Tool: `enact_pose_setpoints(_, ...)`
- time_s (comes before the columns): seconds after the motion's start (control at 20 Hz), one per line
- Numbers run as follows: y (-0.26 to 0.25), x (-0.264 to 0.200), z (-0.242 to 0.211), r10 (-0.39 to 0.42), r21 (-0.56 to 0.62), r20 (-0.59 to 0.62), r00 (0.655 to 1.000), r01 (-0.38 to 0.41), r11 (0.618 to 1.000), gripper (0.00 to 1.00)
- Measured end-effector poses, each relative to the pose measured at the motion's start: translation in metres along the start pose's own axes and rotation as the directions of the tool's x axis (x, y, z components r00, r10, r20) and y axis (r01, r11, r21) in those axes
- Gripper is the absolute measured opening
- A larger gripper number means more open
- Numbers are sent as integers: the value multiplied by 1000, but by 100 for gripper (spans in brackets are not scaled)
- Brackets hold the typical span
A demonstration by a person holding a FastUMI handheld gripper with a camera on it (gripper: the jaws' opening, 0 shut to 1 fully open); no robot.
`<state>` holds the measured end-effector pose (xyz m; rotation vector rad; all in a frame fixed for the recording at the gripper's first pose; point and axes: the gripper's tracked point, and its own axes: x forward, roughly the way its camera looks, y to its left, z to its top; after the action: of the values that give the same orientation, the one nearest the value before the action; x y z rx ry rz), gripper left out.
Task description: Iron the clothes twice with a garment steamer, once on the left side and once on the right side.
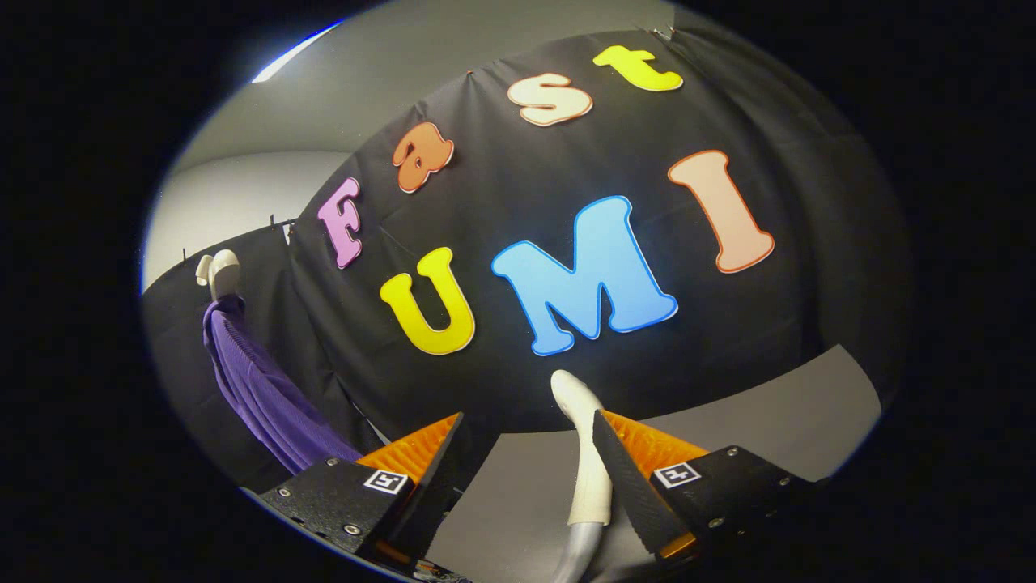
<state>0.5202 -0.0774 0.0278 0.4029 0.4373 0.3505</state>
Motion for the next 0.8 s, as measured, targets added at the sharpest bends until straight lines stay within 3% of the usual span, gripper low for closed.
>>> enact_pose_setpoints(0.25, -30, 33, -20, -20, 64, -87, 996, 25, 998, 94)
enact_pose_setpoints(0.65, -59, 62, -67, 15, 220, -259, 966, 44, 975, 94)
enact_pose_setpoints(0.8, -54, 72, -81, 72, 295, -299, 952, 20, 955, 84)
